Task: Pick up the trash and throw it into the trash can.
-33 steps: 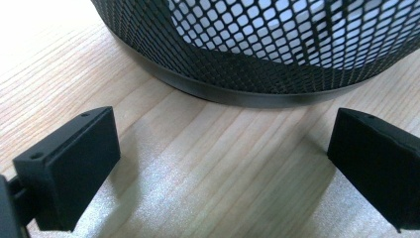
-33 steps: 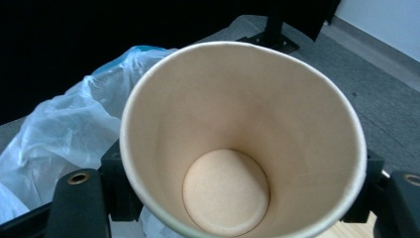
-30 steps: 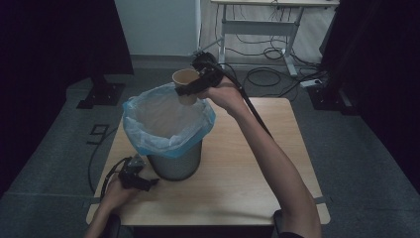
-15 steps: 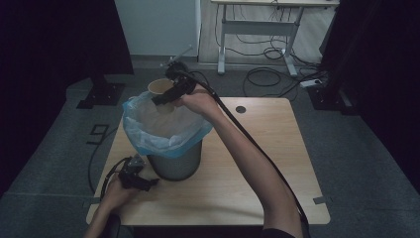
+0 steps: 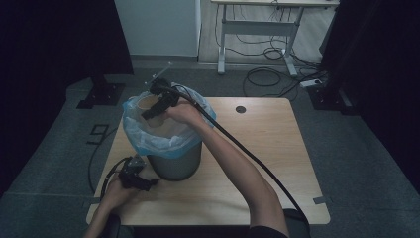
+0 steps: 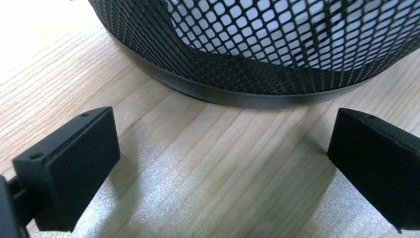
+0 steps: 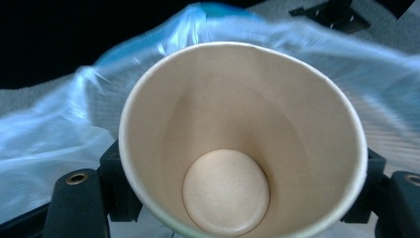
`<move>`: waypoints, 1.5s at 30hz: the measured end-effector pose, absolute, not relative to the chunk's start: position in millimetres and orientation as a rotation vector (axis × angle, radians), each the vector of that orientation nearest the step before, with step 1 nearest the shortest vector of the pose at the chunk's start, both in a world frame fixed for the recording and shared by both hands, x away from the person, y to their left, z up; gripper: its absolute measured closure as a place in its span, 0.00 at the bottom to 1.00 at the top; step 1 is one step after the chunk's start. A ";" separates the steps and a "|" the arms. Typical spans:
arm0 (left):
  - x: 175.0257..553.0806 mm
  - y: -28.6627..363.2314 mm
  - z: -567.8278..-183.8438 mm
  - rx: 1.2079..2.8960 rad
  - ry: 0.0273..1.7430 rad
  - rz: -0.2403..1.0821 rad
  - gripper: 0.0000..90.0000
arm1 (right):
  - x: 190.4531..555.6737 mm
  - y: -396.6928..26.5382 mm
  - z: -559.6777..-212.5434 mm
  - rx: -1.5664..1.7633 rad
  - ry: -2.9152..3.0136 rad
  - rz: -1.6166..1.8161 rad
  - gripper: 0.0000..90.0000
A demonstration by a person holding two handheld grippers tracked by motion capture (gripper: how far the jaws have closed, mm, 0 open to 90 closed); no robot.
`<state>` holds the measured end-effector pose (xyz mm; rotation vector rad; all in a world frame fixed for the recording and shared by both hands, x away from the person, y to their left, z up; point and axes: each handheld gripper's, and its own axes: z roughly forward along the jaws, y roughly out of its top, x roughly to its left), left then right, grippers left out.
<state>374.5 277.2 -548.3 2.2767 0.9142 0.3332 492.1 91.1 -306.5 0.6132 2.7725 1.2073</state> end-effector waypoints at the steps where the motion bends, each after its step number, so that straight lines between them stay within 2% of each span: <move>1: 374.5 277.2 -548.3 2.276 0.914 0.333 0.00 | 492.8 93.0 -310.0 0.615 2.785 1.193 0.27; 5: 374.5 277.1 -548.4 2.274 0.915 0.333 0.00 | 494.5 97.1 -318.3 0.610 2.807 1.167 0.25; 6: 374.5 277.1 -548.4 2.275 0.915 0.333 0.00 | 494.9 98.8 -321.5 0.611 2.812 1.158 0.22; 7: 374.5 277.2 -548.3 2.276 0.914 0.333 0.00 | 495.3 100.7 -325.9 0.608 2.816 1.145 0.12; 9: 374.6 277.2 -548.3 2.277 0.914 0.333 0.00 | 495.3 101.4 -327.3 0.608 2.806 1.138 0.13; 10: 374.6 277.0 -548.4 2.275 0.913 0.332 0.00 | 495.1 101.3 -327.2 0.608 2.795 1.138 0.05; 11: 374.6 277.0 -548.4 2.275 0.913 0.332 0.00 | 495.1 101.3 -327.2 0.608 2.795 1.138 0.05; 12: 374.6 277.1 -548.4 2.275 0.913 0.332 0.00 | 494.2 99.7 -324.1 0.605 2.773 1.145 0.00; 32: 374.6 277.0 -548.4 2.276 0.913 0.332 0.00 | 482.8 52.3 -278.7 0.601 2.693 1.170 0.00; 45: 374.6 277.0 -548.4 2.275 0.913 0.332 0.00 | 482.3 21.5 -269.9 0.641 2.637 1.176 0.00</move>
